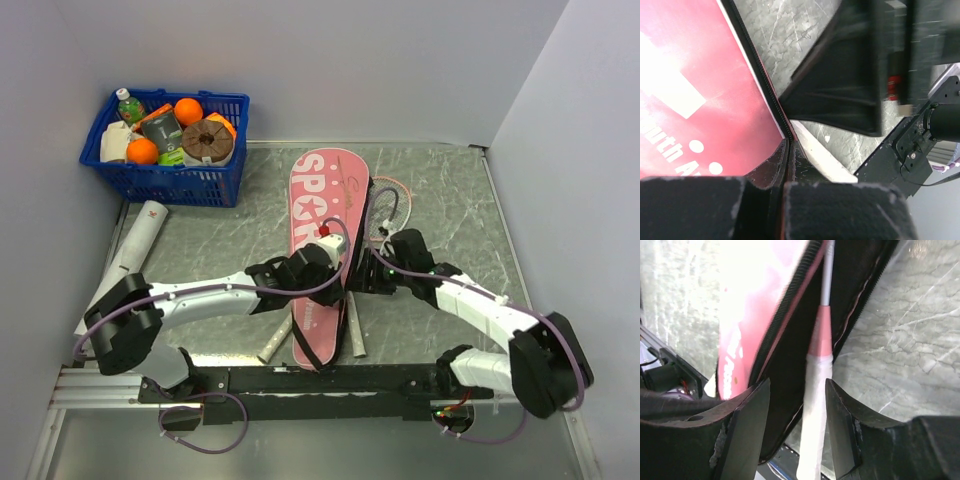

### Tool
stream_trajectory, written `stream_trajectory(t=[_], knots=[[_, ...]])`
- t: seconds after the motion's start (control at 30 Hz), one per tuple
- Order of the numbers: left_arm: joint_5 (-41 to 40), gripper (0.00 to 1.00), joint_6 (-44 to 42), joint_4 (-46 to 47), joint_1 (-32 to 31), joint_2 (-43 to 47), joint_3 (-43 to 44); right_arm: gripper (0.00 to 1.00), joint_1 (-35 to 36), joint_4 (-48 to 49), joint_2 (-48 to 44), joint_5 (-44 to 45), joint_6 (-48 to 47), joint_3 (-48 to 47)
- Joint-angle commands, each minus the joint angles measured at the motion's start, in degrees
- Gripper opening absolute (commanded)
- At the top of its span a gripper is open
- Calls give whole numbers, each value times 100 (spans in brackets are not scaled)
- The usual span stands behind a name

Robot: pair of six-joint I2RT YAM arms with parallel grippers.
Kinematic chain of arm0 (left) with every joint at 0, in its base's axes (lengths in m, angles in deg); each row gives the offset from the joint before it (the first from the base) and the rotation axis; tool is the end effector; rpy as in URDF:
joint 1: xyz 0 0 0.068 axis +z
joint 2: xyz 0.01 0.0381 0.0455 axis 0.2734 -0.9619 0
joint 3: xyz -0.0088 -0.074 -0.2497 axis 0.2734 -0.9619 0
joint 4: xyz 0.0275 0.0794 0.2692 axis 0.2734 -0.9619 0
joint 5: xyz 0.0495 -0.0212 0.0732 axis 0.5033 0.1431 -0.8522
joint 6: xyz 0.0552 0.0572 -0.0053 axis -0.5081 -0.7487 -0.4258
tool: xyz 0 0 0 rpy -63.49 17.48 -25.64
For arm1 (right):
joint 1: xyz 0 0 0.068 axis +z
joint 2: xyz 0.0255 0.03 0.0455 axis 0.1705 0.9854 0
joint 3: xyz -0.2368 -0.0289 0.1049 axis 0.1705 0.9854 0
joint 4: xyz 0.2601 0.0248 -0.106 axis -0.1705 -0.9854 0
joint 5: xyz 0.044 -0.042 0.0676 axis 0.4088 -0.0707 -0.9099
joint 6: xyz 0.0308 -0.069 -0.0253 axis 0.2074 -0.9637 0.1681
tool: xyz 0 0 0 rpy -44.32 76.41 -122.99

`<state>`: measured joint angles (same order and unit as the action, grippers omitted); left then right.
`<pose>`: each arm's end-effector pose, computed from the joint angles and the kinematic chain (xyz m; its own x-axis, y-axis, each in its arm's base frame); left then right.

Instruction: Pack up the badminton gear

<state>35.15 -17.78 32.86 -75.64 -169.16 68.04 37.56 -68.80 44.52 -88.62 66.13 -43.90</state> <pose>0.1870 -0.3197 0.1798 -0.7233 0.1541 -0.6731 0.5560 0.7080 -0.4354 0.2347 0.1531 0.1428 -0.8924 0.1130 -0.4369 -0.2075 0.7570 0.6196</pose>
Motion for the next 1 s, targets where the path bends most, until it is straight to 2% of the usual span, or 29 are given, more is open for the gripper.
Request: stream_trajectory(t=[0.0, 0.17, 0.43, 0.7, 0.97], knots=[[-181, 1, -111, -145, 70, 441, 1, 56, -32, -497, -694, 266, -253, -6], [-190, 1, -58, -154, 114, 582, -176, 55, -15, -860, -1117, 82, -306, 380], [-120, 1, -5, -40, 114, 547, -237, 55, 46, -536, -1592, -542, -8, 1110], [-50, 1, 38, 39, 114, 442, -211, 55, 257, 394, -1663, -903, 563, 1699], [-50, 1, 56, 30, 114, 441, -229, 55, 503, 1045, -1312, -885, 906, 1937]])
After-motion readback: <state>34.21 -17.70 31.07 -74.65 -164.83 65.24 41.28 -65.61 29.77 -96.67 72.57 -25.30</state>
